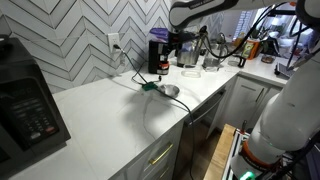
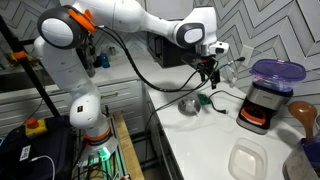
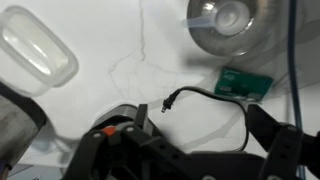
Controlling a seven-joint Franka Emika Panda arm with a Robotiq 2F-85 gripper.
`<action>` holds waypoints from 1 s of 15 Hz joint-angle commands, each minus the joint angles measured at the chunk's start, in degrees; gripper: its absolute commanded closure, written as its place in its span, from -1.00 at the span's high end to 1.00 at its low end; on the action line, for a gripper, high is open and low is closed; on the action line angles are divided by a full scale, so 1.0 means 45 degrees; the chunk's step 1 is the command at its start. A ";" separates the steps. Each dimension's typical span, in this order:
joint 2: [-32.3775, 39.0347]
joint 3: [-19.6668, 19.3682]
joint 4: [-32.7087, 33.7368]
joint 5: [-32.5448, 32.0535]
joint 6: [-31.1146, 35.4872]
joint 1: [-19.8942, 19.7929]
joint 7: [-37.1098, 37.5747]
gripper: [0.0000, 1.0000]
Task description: Pick up the heart shaped cookie cutter and place it on the left side of the kitchen counter
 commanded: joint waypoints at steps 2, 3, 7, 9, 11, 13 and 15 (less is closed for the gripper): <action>0.2080 -0.0076 0.0498 -0.3297 0.2703 -0.0334 0.0370 1.00; 0.2396 -0.0144 0.0421 -0.4195 0.3364 -0.0347 0.0659 1.00; 0.3279 -0.0710 -0.0089 -0.8397 0.4769 -0.0076 0.3447 1.00; 0.3576 -0.0859 -0.0204 -0.9190 0.4552 -0.0076 0.4795 1.00; 0.3422 -0.0518 -0.0282 -0.6711 0.3690 -0.0349 0.4223 1.00; 0.3728 -0.0708 -0.0024 -0.7367 0.4022 -0.0177 0.4355 1.00; 0.3683 -0.0711 -0.0023 -0.6982 0.3960 -0.0169 0.4352 1.00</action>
